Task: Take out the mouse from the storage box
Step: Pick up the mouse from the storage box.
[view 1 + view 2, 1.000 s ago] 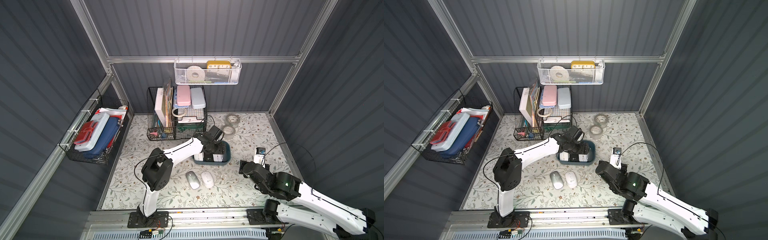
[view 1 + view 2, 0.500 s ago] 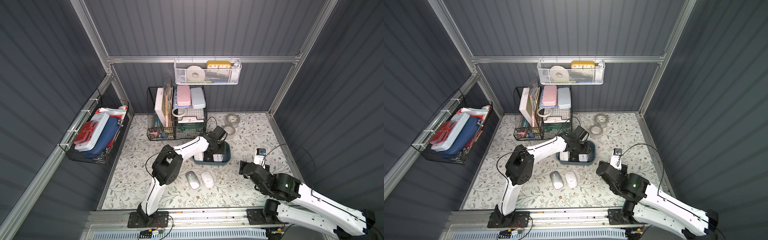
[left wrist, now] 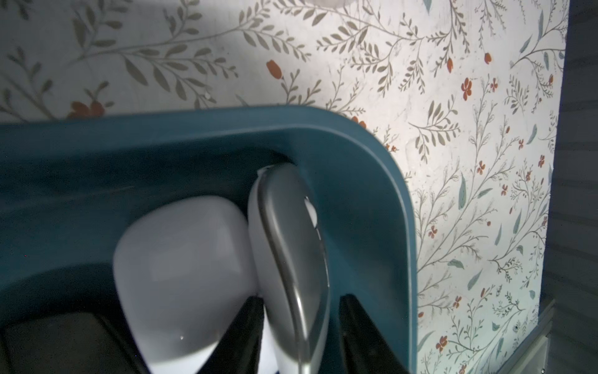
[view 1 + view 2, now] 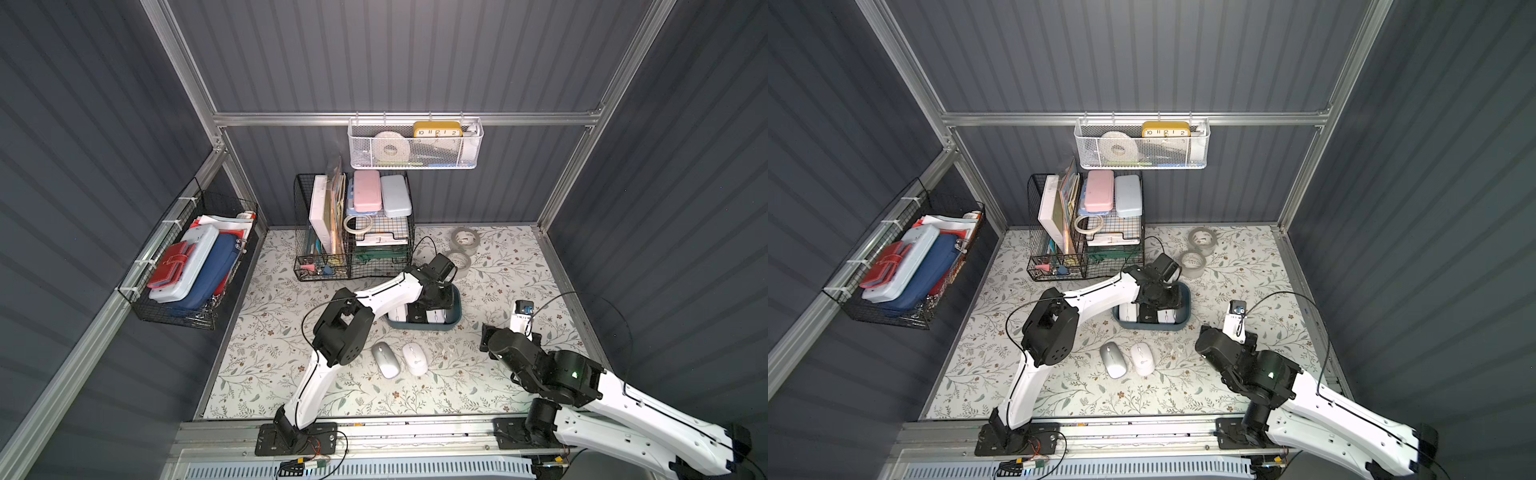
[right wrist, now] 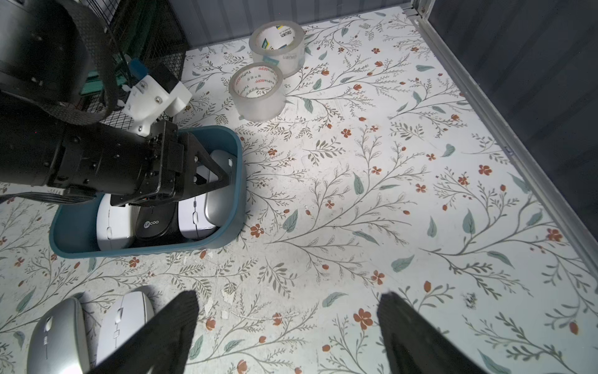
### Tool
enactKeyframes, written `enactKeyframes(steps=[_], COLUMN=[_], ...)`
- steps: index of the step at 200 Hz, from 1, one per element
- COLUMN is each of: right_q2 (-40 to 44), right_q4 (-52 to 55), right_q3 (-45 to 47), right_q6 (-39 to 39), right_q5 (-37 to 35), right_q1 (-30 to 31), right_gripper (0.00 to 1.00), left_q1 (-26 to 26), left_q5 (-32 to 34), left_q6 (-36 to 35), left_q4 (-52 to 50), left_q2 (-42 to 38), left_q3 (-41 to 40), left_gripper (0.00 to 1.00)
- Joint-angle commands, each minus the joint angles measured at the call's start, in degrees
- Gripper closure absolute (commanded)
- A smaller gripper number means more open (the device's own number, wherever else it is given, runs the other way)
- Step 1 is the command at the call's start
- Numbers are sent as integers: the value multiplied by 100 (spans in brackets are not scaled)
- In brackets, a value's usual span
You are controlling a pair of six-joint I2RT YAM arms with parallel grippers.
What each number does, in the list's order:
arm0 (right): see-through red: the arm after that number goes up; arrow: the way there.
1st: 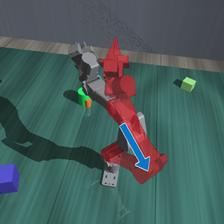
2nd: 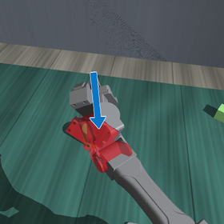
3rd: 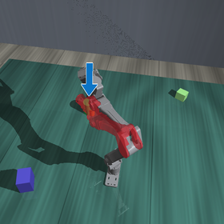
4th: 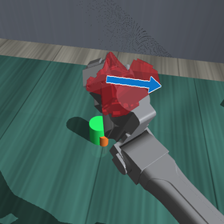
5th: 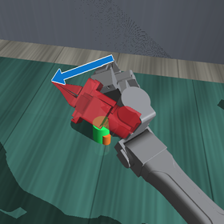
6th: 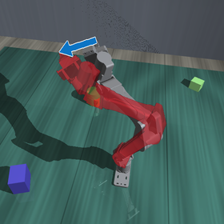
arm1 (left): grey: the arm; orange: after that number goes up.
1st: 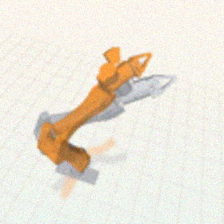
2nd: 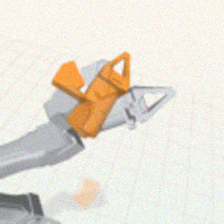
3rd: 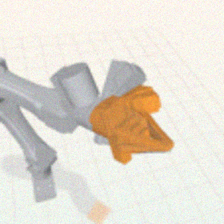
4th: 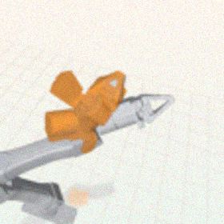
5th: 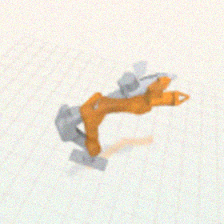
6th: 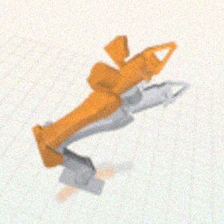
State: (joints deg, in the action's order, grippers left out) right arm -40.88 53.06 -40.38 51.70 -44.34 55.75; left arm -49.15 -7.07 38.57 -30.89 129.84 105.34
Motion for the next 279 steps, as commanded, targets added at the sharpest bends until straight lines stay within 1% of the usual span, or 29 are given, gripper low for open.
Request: enactKeyframes(steps=[1, 61, 82, 121, 139, 154, 201, 214, 227, 242, 249, 267, 279], right_q2=[45, 52, 59, 61, 43, 28, -19, -42, -66, -78, -84, -106, -143], right_q4=[-98, -109, -82, -96, -128, -107, -175, -161, -148, -160, -179, -217, -237], right_q3=[116, 159, 171, 210, 224, 189, 171, 132, 110, 109, 116, 127, 113], right_q6=[76, 95, 108, 139, 125, 105, 69, 67, 84, 91, 92, 86, 85], right_q5=[27, 57, 58, 84, 106, 88, 147, 156, 172, 211, 219, 269, 280], right_q1=[-30, -55, -53, -64, -73, -80, -117, -118, -123, -132, -140, -156, -160], right_gripper=[8, 8, 8, 7, 8, 8, 7, 7, 7, 7, 8, 7, 8], left_q1=[-18, -25, -19, -21, -17, -21, 28, 99, 214, 464, 632, 1148, 1399], left_q5=[-119, -119, -119, 160, -66, -32, 145, 112, 143, 42, -62, -350, -421], left_q6=[25, 27, 28, -65, -43, -42, -62, -34, 93, 288, 376, 502, 503], left_q4=[2, -65, -139, -107, -162, -115, 137, 314, 565, 954, 1058, 1126, 1093], left_q2=[171, 375, 343, 32, -184, -492, -1486, -1868, -2364, -3018, -3302, -3940, -4349], left_q3=[179, 373, 367, 277, 240, 100, -722, -1098, -1678, -2373, -2829, -3399, -3689], left_gripper=[59, 64, 68, 72, 73, 74, 73, 74, 74, 72, 71, 72, 72])
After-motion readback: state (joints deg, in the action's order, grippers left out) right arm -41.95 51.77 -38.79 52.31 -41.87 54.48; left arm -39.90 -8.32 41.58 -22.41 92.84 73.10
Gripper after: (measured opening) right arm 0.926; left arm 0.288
